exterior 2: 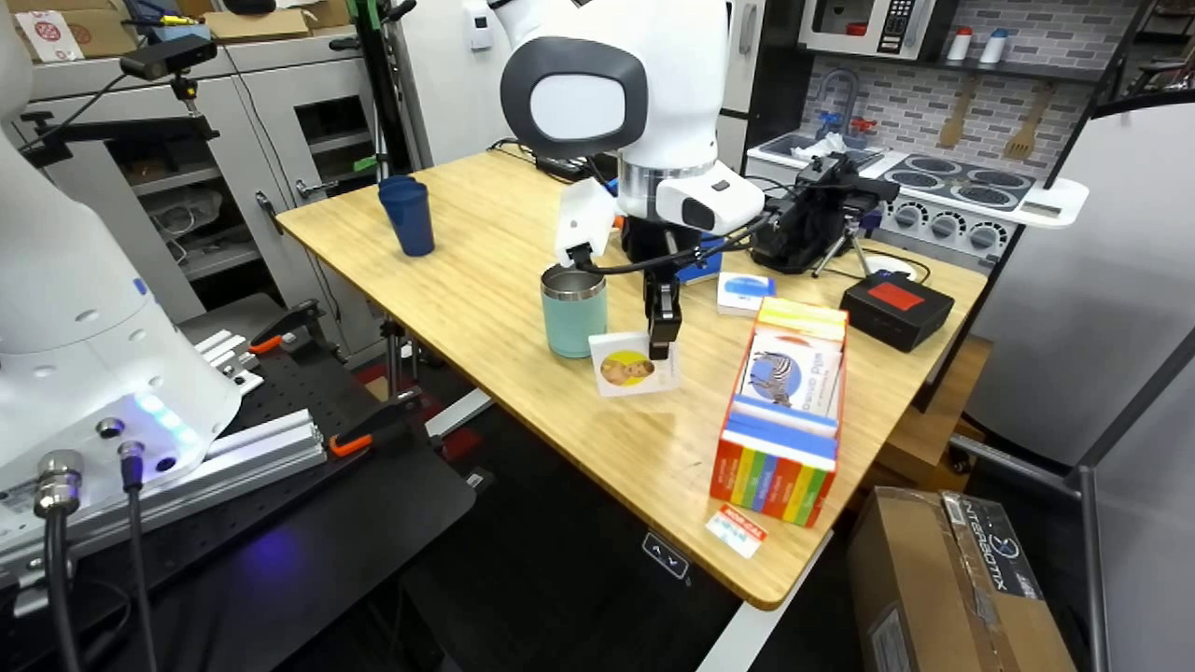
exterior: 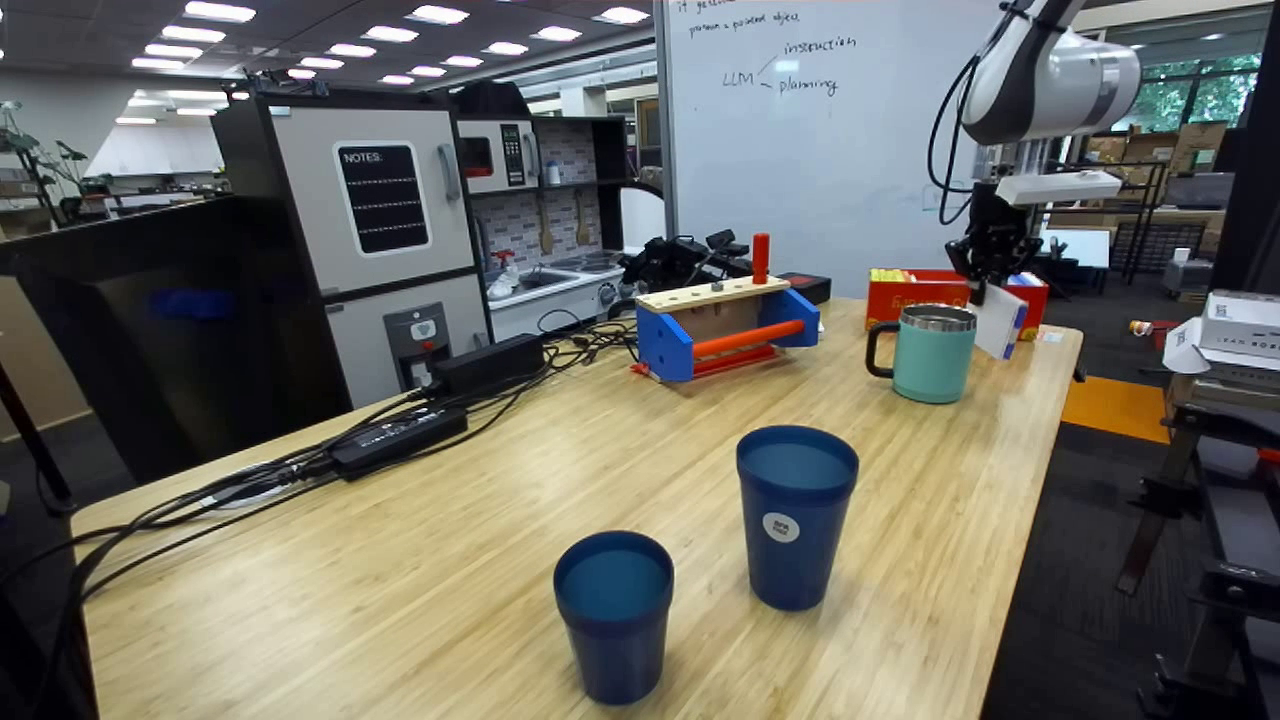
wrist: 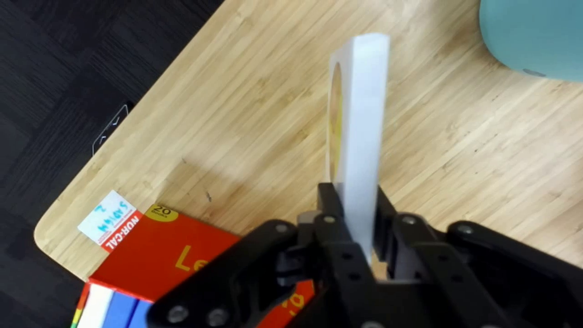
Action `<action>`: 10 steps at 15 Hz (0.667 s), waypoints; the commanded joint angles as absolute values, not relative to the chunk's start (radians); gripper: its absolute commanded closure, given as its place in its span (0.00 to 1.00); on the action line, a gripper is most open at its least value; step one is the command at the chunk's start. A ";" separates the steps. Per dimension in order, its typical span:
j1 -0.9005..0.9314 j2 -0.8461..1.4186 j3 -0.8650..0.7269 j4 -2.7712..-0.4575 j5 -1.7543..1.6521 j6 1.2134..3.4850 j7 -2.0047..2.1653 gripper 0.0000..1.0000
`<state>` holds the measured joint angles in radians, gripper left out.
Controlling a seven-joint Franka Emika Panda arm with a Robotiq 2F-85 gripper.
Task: Pick the white object from the box and put it on the table
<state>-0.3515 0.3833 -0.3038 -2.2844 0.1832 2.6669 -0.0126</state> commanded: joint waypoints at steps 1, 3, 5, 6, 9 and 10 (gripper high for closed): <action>-0.353 0.388 -0.309 -2.260 0.157 2.622 0.018 0.48; -0.353 0.388 -0.307 -2.258 0.160 2.620 0.019 0.32; -0.354 0.388 -0.306 -2.257 0.162 2.622 0.020 0.18; -0.354 0.388 -0.306 -2.257 0.163 2.624 0.021 0.11; -0.343 0.390 -0.321 -2.257 0.150 2.636 0.053 0.00; -0.329 0.392 -0.340 -2.258 0.134 2.641 0.093 0.00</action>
<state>-0.3511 0.3833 -0.3078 -2.2723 0.1819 2.6520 0.0137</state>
